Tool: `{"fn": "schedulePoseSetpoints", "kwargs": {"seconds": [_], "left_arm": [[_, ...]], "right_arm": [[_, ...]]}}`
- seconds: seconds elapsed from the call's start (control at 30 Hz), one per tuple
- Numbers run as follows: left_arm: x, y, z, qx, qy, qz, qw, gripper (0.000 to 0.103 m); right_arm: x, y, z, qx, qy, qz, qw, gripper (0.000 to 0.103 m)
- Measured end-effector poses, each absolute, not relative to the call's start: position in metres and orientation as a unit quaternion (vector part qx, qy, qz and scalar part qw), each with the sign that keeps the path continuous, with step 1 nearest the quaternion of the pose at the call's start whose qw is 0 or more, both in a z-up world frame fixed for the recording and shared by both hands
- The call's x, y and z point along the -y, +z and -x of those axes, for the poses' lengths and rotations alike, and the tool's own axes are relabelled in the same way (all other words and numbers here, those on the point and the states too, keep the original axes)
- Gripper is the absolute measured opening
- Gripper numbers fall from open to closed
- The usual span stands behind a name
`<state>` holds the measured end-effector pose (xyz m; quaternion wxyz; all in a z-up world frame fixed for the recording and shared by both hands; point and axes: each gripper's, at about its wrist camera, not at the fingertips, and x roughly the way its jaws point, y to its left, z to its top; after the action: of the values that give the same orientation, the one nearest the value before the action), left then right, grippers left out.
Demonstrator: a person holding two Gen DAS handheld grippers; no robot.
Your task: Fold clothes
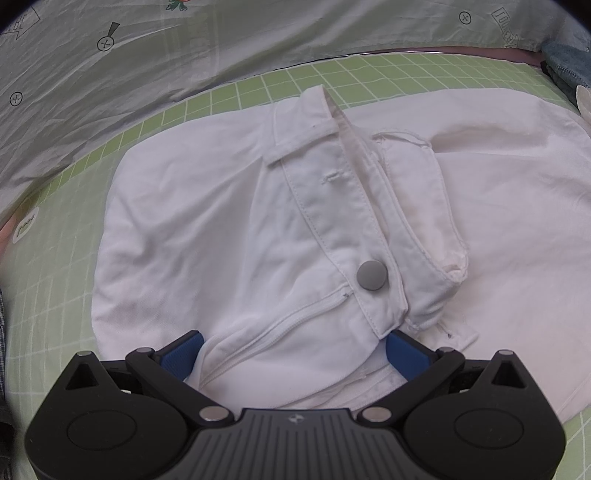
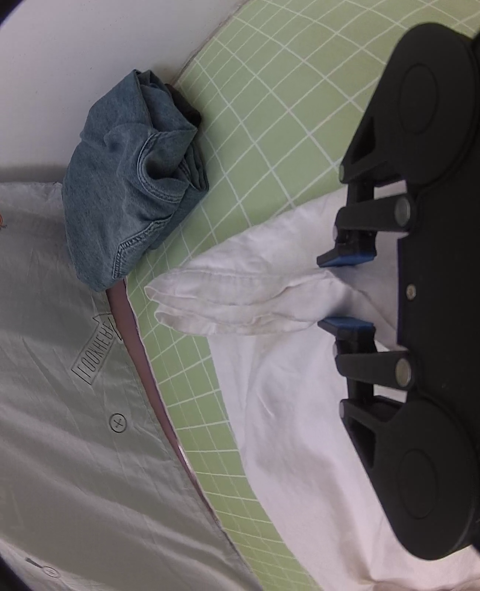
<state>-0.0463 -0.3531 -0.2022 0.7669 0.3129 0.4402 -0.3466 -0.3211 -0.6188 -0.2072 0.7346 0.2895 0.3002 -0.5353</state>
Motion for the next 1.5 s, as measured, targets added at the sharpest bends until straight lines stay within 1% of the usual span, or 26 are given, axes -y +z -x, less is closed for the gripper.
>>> {"fn": "schedulePoseSetpoints", "kwargs": {"seconds": [0.03,0.17,0.33,0.4,0.47,0.5,0.63,0.7,0.73,0.8,0.87,0.93,1.0,1.07,1.1,1.13,1.17,1.2,1.23,1.37,1.5], "left_arm": [[0.353,-0.203,0.047,-0.441,-0.347,-0.312,0.767,0.103],[0.354,-0.202,0.046,-0.448,-0.347,-0.312,0.763,0.103],[0.348,-0.188,0.042,-0.463,-0.344,-0.289,0.764,0.103],[0.343,-0.179,0.039,-0.463,-0.34,-0.274,0.771,0.103],[0.336,-0.173,0.038,-0.459,-0.332,-0.272,0.778,0.103],[0.332,-0.17,0.037,-0.457,-0.328,-0.271,0.781,0.103],[0.317,-0.16,0.035,-0.451,-0.317,-0.262,0.792,0.103],[0.31,-0.157,0.032,-0.455,-0.311,-0.254,0.795,0.103],[0.308,-0.158,0.03,-0.458,-0.308,-0.252,0.795,0.103],[0.304,-0.161,0.028,-0.465,-0.3,-0.248,0.795,0.103],[0.301,-0.164,0.027,-0.473,-0.293,-0.246,0.794,0.103],[0.298,-0.167,0.026,-0.479,-0.289,-0.245,0.792,0.103],[0.295,-0.173,0.026,-0.487,-0.286,-0.247,0.788,0.103],[0.293,-0.178,0.026,-0.496,-0.284,-0.243,0.784,0.103],[0.291,-0.181,0.026,-0.499,-0.285,-0.24,0.782,0.103],[0.29,-0.181,0.026,-0.498,-0.286,-0.239,0.783,0.103],[0.29,-0.182,0.027,-0.499,-0.286,-0.239,0.782,0.103],[0.29,-0.183,0.027,-0.499,-0.287,-0.239,0.782,0.103],[0.29,-0.183,0.027,-0.5,-0.287,-0.239,0.781,0.103],[0.291,-0.187,0.028,-0.502,-0.287,-0.243,0.779,0.103],[0.292,-0.189,0.028,-0.502,-0.287,-0.244,0.778,0.103]], "right_arm": [[0.619,-0.205,0.329,-0.279,-0.535,-0.31,0.735,0.028],[0.619,-0.193,0.362,-0.149,-0.492,-0.432,0.741,0.027],[0.601,-0.187,0.359,-0.072,-0.396,-0.477,0.781,0.026],[0.592,-0.193,0.356,-0.017,-0.329,-0.525,0.784,0.025],[0.583,-0.203,0.345,0.002,-0.294,-0.558,0.776,0.025],[0.579,-0.206,0.336,-0.013,-0.283,-0.562,0.777,0.025],[0.555,-0.213,0.283,-0.119,-0.236,-0.523,0.81,0.025],[0.54,-0.22,0.254,-0.176,-0.218,-0.511,0.813,0.024],[0.534,-0.223,0.242,-0.207,-0.224,-0.502,0.809,0.026],[0.519,-0.237,0.21,-0.295,-0.267,-0.459,0.795,0.029],[0.506,-0.239,0.196,-0.298,-0.288,-0.416,0.809,0.034],[0.503,-0.234,0.183,-0.317,-0.295,-0.402,0.807,0.047],[0.502,-0.23,0.173,-0.337,-0.293,-0.388,0.806,0.054],[0.5,-0.225,0.168,-0.351,-0.294,-0.378,0.805,0.059],[0.501,-0.224,0.167,-0.352,-0.298,-0.379,0.802,0.062],[0.5,-0.222,0.169,-0.346,-0.304,-0.38,0.802,0.07],[0.499,-0.22,0.172,-0.339,-0.309,-0.382,0.802,0.074],[0.498,-0.218,0.175,-0.331,-0.318,-0.384,0.801,0.084],[0.499,-0.217,0.177,-0.324,-0.326,-0.392,0.797,0.088],[0.51,-0.223,0.187,-0.294,-0.346,-0.464,0.761,0.088],[0.52,-0.229,0.2,-0.231,-0.354,-0.561,0.712,0.088]]}}
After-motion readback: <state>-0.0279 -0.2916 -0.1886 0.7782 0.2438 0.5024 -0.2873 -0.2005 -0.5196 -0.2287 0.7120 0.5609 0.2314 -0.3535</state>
